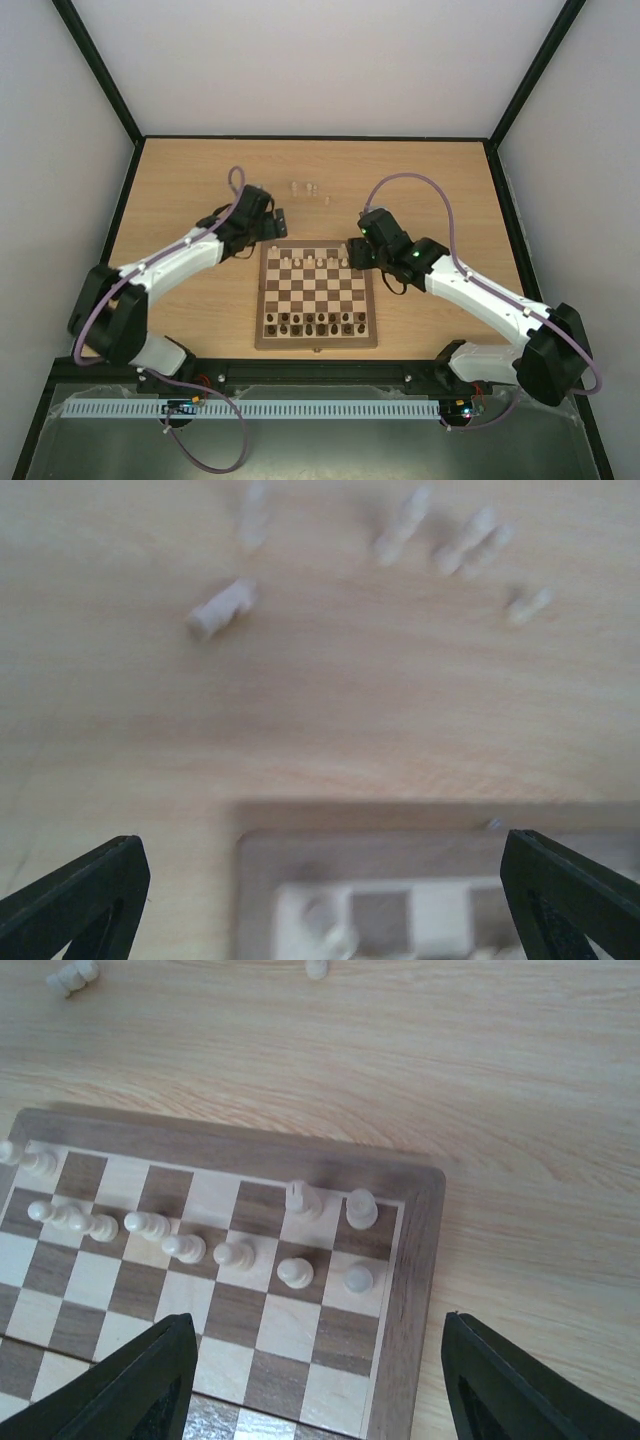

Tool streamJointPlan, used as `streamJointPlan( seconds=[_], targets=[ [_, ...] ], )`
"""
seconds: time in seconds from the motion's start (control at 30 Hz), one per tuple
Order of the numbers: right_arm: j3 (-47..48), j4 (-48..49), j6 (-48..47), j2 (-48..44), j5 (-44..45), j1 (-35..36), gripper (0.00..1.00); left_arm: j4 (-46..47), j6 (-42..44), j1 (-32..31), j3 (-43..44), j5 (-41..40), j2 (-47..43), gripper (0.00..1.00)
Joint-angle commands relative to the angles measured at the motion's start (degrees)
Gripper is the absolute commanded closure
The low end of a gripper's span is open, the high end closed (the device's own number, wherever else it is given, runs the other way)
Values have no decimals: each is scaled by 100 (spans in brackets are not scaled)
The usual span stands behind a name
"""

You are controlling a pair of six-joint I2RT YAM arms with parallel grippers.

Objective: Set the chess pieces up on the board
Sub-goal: Pick up the chess piece at the center of the board.

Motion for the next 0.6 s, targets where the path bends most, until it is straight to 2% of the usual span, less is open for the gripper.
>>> streamJointPlan(
  seconds=[0.0, 0.17, 0.4, 0.57],
  targets=[
    [-261, 137, -71, -283, -216, -10, 32, 84, 69, -73, 1154, -361, 783, 1],
    [-366, 247, -79, -298, -341, -20, 32, -100, 163, -4, 2362, -459, 2006, 4],
    [-375, 359, -132, -246, -505, -93, 32, -94, 348, 128, 3620, -170, 3401, 29],
    [-380, 406, -154, -227, -604, -127, 32, -118, 453, 242, 4201, -154, 3998, 38]
  ],
)
